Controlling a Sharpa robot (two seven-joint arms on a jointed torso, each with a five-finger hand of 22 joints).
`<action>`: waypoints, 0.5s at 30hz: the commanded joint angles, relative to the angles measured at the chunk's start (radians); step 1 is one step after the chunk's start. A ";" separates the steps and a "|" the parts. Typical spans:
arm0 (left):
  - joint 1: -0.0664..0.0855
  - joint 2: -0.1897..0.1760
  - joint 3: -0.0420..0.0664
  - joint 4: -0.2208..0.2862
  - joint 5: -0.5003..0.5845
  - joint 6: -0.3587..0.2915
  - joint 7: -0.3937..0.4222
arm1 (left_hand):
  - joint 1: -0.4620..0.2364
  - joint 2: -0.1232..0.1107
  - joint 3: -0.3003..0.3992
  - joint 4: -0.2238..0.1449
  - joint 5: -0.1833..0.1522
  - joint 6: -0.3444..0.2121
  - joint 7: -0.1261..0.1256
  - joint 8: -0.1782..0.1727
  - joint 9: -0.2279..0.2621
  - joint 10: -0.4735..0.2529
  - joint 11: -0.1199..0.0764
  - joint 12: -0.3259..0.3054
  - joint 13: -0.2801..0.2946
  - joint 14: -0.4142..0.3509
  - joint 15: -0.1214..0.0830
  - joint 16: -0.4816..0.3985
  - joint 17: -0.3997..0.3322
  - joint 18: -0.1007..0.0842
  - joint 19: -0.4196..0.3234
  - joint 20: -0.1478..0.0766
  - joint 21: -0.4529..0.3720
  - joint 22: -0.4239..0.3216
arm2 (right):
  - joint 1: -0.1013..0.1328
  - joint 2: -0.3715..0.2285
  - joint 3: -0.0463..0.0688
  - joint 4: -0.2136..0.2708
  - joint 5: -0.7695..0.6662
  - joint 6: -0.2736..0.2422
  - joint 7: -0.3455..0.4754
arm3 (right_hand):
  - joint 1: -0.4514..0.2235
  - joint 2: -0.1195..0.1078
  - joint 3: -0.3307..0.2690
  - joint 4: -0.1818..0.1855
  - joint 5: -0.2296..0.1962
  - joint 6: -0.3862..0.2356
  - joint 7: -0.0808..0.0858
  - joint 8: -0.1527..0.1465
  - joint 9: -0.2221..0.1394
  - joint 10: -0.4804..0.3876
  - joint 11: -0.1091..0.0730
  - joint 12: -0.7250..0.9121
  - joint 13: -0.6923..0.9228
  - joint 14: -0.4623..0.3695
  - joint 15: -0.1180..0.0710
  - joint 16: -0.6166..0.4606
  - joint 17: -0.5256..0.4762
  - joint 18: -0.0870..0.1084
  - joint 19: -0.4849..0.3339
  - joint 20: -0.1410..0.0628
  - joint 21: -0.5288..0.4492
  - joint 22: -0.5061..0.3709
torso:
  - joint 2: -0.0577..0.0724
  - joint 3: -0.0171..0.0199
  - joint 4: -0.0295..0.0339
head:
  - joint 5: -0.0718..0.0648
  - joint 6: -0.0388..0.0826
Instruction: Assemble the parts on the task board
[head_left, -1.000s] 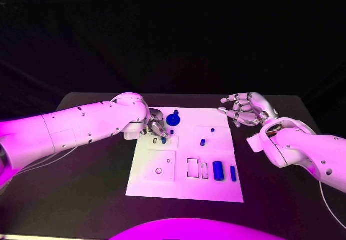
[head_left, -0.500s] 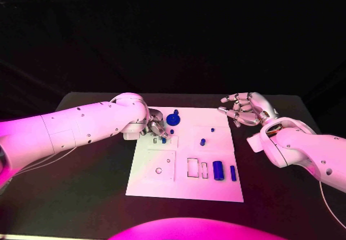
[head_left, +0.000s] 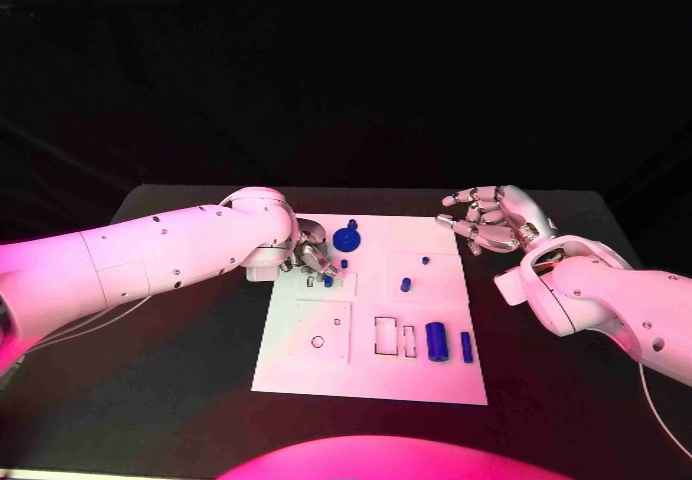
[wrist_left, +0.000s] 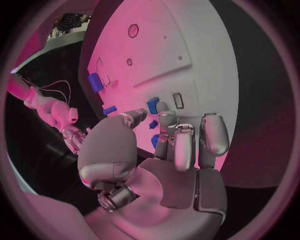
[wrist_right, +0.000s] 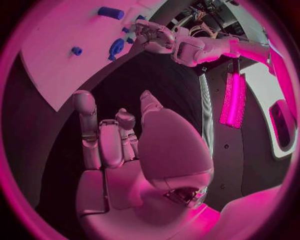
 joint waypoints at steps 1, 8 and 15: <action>-0.002 -0.006 0.000 0.008 -0.008 0.000 0.005 | -0.010 0.000 -0.011 0.001 -0.003 0.004 0.002 -0.003 0.002 0.002 0.008 -0.001 0.001 0.081 -0.002 0.002 0.185 -0.020 0.006 0.000 -0.004 0.001 | -0.001 0.000 0.000 0.000 -0.003 0.000 0.014 | -0.004 0.008 -0.007 -0.001 0.001 -0.005 0.000 0.003 -0.002 -0.009 0.000 -0.007 -0.001 -0.004 -0.001 -0.003 -0.001 0.014 0.002 -0.001 -0.005 -0.001 | -0.001 0.0004 -0.0007 | 0.002 0.003; -0.001 -0.028 0.019 0.035 -0.004 -0.019 0.006 | -0.018 -0.002 -0.031 0.001 -0.003 -0.001 0.002 -0.006 0.002 -0.007 0.009 -0.010 -0.011 0.078 -0.002 -0.003 0.176 -0.019 0.002 0.000 -0.008 -0.006 | -0.001 0.000 0.000 -0.006 -0.003 -0.001 0.015 | -0.007 0.009 -0.008 -0.001 0.001 -0.005 0.000 0.003 -0.002 -0.009 0.000 -0.006 0.000 -0.004 -0.001 -0.003 -0.001 0.014 0.002 -0.001 -0.007 -0.002 | -0.001 0.0007 0.0001 | 0.002 0.009; 0.014 -0.047 0.060 0.045 -0.006 -0.027 0.006 | -0.013 0.010 -0.092 0.000 -0.001 -0.062 0.026 -0.051 -0.010 -0.053 0.029 -0.037 -0.045 0.071 0.014 -0.015 0.159 -0.016 -0.011 0.012 -0.019 -0.021 | -0.001 0.000 0.000 -0.013 -0.003 -0.005 0.015 | -0.009 0.009 -0.009 -0.001 0.001 -0.006 0.001 0.003 -0.002 -0.010 0.000 -0.007 -0.002 -0.004 -0.001 -0.004 -0.002 0.014 0.002 -0.001 -0.009 -0.003 | -0.001 0.0005 -0.0010 | 0.004 0.014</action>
